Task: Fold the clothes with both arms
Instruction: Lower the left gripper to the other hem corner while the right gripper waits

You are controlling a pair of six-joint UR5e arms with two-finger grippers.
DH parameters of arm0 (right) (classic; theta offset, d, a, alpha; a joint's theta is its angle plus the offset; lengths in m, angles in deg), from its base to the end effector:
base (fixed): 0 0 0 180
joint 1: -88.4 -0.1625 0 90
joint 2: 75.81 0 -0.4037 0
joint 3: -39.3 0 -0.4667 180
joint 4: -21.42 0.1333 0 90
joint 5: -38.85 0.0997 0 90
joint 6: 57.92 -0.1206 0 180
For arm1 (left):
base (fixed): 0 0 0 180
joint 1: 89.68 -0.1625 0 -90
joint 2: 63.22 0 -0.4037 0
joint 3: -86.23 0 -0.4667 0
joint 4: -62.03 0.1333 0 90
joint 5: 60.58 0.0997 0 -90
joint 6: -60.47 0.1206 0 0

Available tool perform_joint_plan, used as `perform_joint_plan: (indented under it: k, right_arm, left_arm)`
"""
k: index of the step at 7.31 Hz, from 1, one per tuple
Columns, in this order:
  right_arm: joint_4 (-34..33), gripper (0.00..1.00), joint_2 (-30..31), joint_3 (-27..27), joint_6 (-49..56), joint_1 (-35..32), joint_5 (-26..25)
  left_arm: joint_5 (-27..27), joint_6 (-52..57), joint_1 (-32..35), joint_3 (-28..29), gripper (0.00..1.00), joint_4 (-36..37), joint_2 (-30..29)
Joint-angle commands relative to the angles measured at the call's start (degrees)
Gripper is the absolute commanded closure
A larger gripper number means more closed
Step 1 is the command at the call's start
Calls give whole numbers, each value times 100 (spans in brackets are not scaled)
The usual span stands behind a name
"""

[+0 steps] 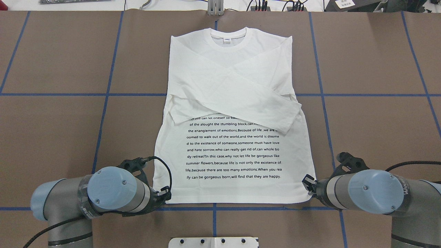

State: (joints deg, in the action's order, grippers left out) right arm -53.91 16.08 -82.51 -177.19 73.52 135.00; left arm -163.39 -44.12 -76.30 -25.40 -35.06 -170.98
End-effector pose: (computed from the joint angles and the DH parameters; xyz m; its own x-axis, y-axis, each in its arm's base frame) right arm -0.4971 -0.2566 0.3486 0.5111 0.6388 0.5751 -0.4958 0.7657 -0.4098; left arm 0.5958 -0.2513 0.2595 0.6309 -0.4025 -0.6633 0.2358 0.9139 -0.3304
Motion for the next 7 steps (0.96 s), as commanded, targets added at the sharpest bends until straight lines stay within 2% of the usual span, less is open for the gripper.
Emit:
perform_joint_plan:
  k: [1, 3, 4, 5, 7]
  right_arm:
    - [0, 100, 4, 8, 0, -6, 0]
    - [0, 100, -5, -1, 0, -15, 0]
    - [0, 100, -5, -1, 0, -6, 0]
    - [0, 100, -5, -1, 0, -6, 0]
    - [0, 100, -5, -1, 0, -15, 0]
  left_arm:
    - [7, 8, -2, 36, 43, 6, 1]
    - [42, 52, 42, 44, 50, 111, 1]
    - [138, 35, 51, 36, 67, 120, 1]
    - [139, 43, 51, 1, 100, 120, -16]
    - [130, 87, 77, -52, 100, 129, -8]
